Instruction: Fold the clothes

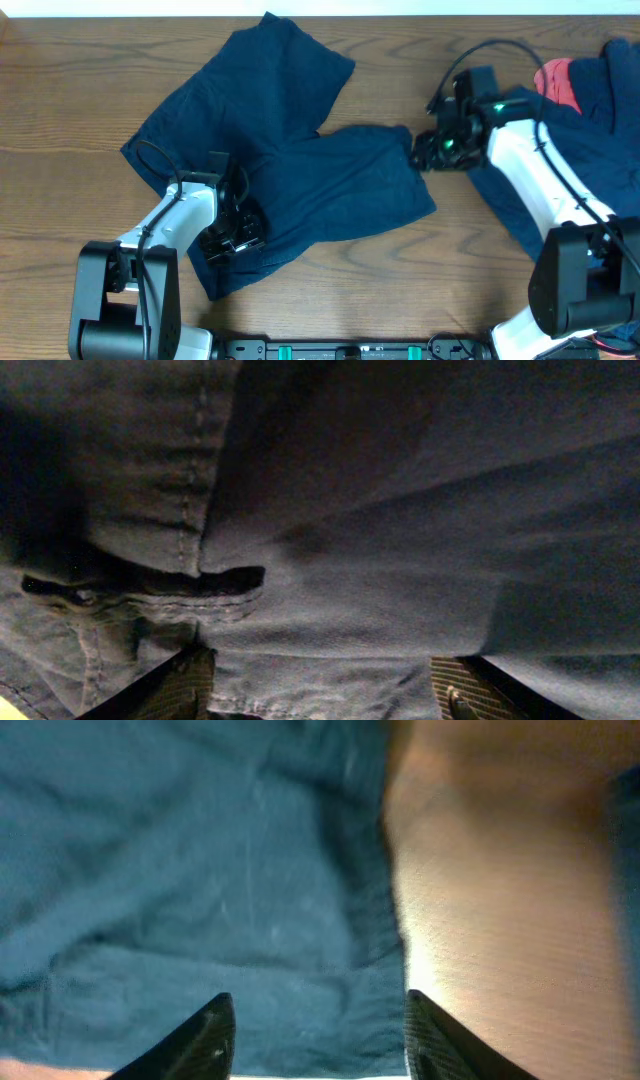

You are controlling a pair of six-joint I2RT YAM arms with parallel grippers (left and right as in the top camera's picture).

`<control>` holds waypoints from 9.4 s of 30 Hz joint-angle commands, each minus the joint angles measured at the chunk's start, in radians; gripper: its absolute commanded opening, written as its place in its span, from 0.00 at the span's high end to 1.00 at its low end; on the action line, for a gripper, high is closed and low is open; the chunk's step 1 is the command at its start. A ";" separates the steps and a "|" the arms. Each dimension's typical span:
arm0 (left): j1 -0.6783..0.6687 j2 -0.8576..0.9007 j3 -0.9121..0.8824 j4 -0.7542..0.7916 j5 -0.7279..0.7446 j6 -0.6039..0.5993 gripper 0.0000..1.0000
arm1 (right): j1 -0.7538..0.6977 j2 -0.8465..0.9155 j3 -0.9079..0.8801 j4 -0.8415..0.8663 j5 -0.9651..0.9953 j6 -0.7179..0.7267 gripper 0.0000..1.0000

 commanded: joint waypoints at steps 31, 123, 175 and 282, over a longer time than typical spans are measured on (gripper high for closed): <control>0.007 0.072 -0.026 0.098 -0.010 0.064 0.28 | 0.040 0.002 -0.316 0.124 0.148 0.209 0.34; 0.007 0.072 -0.016 0.034 -0.181 0.086 0.28 | -0.004 -0.110 -0.178 0.394 0.660 0.422 0.95; 0.097 0.118 0.406 0.018 -0.084 0.195 0.32 | -0.005 -0.133 -0.220 -0.014 0.090 0.116 0.62; 0.096 0.000 0.418 -0.084 -0.402 0.044 0.92 | 0.172 -0.063 -0.365 0.370 0.217 0.299 0.68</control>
